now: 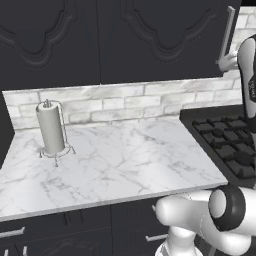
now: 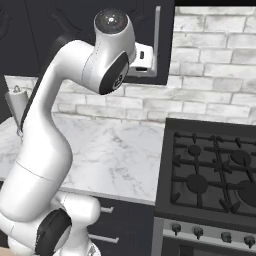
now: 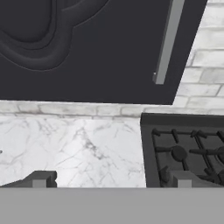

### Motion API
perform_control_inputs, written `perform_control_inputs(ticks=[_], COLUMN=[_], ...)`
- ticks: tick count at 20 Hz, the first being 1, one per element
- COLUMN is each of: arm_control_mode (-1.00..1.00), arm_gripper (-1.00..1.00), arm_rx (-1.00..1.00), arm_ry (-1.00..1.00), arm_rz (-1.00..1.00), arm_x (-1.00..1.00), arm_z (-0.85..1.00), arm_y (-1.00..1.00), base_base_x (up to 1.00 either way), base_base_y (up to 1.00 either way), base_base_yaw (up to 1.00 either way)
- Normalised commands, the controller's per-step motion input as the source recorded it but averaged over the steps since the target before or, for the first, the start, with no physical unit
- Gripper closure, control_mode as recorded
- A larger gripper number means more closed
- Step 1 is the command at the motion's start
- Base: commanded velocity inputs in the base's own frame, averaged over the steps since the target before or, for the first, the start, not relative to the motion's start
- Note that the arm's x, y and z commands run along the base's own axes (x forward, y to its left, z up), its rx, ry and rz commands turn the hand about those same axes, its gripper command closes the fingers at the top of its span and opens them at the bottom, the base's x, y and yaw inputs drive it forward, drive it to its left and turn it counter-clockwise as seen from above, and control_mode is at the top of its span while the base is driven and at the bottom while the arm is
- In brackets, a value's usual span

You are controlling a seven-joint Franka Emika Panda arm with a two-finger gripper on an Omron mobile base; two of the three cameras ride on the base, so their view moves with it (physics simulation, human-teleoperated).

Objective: Open the cabinet, pick the kettle from the cabinet, and place it in the sink.

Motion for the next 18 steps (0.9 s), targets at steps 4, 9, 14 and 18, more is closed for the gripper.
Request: perform_control_inputs(ticks=[4,9,14,18], arm_control_mode=[-1.00,-1.00,-1.00,-1.00], arm_gripper=[-1.00,-1.00,-1.00,-1.00], arm_rx=[0.00,0.00,0.00,0.00], arm_ry=[0.03,0.03,0.00,-0.01], arm_rz=[0.00,0.00,0.00,0.00], arm_x=[0.27,0.28,0.28,0.25], arm_z=[0.12,0.12,0.09,0.01], arm_y=[-0.10,-0.03,-0.02,-0.14], base_base_x=[0.00,0.00,0.00,0.00], base_base_y=[0.00,0.00,0.00,0.00], base_base_yaw=[0.00,0.00,0.00,0.00])
